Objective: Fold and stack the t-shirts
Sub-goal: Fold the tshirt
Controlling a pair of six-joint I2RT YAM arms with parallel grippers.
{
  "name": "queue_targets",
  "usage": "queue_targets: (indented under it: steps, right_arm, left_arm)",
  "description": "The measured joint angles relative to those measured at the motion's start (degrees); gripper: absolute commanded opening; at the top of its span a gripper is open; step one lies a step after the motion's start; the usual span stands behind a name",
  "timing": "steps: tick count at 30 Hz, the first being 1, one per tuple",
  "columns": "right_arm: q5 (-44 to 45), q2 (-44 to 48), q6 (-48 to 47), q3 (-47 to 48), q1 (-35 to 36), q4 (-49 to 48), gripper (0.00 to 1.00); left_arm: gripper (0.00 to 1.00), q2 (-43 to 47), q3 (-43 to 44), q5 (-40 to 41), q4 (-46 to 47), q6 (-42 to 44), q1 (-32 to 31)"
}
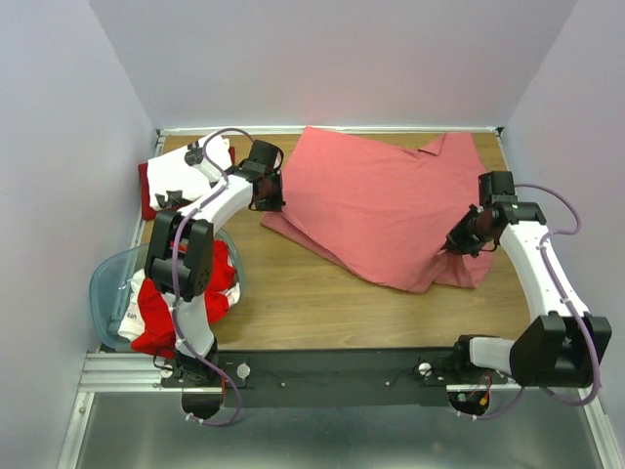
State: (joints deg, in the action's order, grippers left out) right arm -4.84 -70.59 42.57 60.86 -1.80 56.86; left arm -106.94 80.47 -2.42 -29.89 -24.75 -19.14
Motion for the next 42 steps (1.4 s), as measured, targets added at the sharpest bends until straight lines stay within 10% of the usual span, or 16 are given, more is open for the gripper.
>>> queue_targets:
  steps: [42]
  right_arm:
    - [4.44, -24.44, -14.19, 15.98, -12.63, -7.82, 0.01]
  left_arm:
    - [0.0, -14.45, 22.36, -8.96, -2.32, 2.67, 6.34]
